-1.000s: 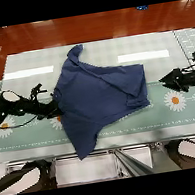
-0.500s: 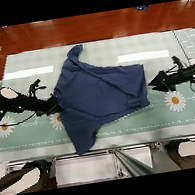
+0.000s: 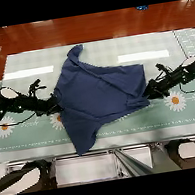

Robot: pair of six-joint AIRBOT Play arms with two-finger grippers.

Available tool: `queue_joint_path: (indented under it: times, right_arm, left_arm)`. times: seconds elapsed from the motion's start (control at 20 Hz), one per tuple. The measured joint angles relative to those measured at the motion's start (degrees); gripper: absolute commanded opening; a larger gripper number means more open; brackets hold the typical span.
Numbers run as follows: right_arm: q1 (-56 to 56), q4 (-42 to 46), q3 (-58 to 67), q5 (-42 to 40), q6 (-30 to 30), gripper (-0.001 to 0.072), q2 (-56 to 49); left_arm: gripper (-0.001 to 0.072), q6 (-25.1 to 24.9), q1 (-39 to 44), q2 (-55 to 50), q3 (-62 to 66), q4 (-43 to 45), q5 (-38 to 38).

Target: Fold the shirts.

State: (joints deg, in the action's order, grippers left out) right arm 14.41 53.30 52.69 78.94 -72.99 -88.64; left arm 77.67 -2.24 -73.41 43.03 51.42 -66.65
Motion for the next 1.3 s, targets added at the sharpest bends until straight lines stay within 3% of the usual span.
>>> queue_joint_path:
  times: [0.2, 0.25, 0.3, 0.35, 0.6, 0.75, 1.05, 1.3]
  right_arm:
    - [-4.33, 2.01, -0.59, 0.9, -1.64, 0.04, -0.04]
    - [-5.4, 2.38, -0.66, 1.11, -1.95, 0.0307, -0.02]
    - [-6.32, 2.95, -0.7, 1.18, -2.27, 0.0132, -0.04]
    - [-7.1, 3.19, -0.72, 1.29, -2.64, 0.0024, -0.04]
    - [-8.87, 1.77, 0.22, 1.57, -1.75, 0.0022, 4.48]
    - [-7.54, -0.9, 6.58, 1.77, -1.14, 0.0022, 11.82]
    - [-5.42, -6.49, 36.0, -0.79, -4.59, 0.0022, 21.81]
    - [-6.84, -10.86, 58.14, -0.87, -6.25, 0.0022, 25.99]
  left_arm:
    - [0.0024, 0.0, 0.02, 0.0, 0.0, -0.02, 0.0]
    - [0.0024, 0.0, 0.04, 0.0, 0.0, -0.02, 0.0]
    - [0.0023, 0.02, 0.07, 0.0, 0.0, -0.02, 0.02]
    - [0.0024, 0.02, 0.09, 0.0, 0.0, -0.02, 0.04]
    - [0.0023, -0.13, -0.7, 0.76, 1.68, -1.49, -0.11]
    - [0.0023, -2.51, -3.61, 3.78, 7.72, -7.54, -0.31]
    - [0.0023, -5.55, -8.9, 12.0, 33.94, -19.43, 4.28]
    - [0.0023, -6.34, -10.45, 17.97, 58.84, -21.14, 8.22]
